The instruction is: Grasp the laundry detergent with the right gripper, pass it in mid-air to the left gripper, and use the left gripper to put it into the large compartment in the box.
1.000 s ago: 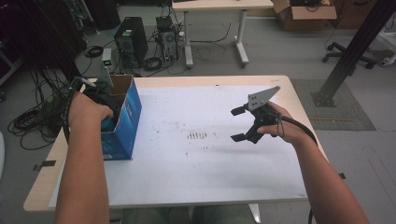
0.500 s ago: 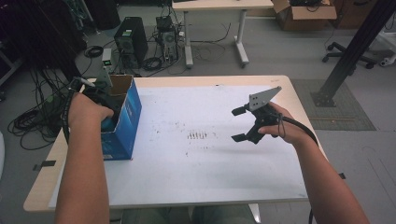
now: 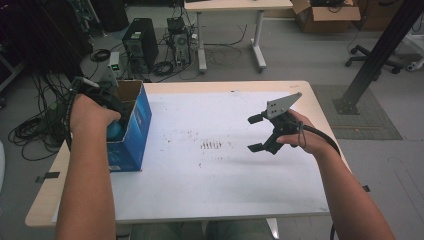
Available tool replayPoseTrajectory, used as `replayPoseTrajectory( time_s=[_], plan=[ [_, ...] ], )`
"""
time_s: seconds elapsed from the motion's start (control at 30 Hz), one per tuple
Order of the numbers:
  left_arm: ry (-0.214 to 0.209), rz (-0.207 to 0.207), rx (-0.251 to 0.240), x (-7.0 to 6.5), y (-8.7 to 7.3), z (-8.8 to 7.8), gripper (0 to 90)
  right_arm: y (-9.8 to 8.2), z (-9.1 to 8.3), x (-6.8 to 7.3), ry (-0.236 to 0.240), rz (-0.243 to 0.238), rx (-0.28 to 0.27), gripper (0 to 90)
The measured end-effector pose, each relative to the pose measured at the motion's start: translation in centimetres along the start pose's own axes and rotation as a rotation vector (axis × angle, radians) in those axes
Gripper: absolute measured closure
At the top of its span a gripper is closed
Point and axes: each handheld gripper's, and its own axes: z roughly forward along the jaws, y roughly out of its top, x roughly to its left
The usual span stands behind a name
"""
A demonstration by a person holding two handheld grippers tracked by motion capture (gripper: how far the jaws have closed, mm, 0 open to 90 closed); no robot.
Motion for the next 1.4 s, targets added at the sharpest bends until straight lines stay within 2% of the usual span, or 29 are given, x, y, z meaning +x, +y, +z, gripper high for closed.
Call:
replayPoseTrajectory(
  time_s=[0.17,0.47,0.6,0.73,0.9,0.97,1.2,1.4],
  plan=[
    [-0.001,-0.002,0.001,0.0,-0.2,-0.6,30.5,0.0,-0.2,0.1,-0.002,-0.004,-0.004,1.3],
    [0.01,0.003,-0.019,-0.1,-0.8,-2.4,22.4,0.4,-0.5,0.3,-0.004,-0.014,-0.008,1.3],
    [-0.001,0.023,-0.024,-0.2,-1.3,-3.4,15.8,0.7,-0.9,0.5,-0.007,-0.019,-0.011,1.3],
    [-0.004,0.037,-0.044,-0.3,-1.7,-4.4,14.1,0.9,-1.3,0.6,-0.009,-0.029,-0.011,1.3],
    [-0.001,0.039,-0.058,-0.5,-2.1,-5.5,11.2,1.2,-1.5,0.8,-0.01,-0.037,-0.011,1.4],
    [-0.004,0.042,-0.056,-0.6,-2.2,-5.9,7.1,1.4,-1.6,0.9,-0.011,-0.039,-0.013,1.4],
    [0.006,0.085,-0.065,-1.5,-2.6,-6.9,0.7,1.7,-2.1,1.1,-0.015,-0.049,-0.009,1.4],
    [0.005,0.169,-0.082,-2.6,-2.9,-8.0,0.2,1.9,-2.5,1.2,-0.019,-0.051,-0.005,1.4]
  ],
)
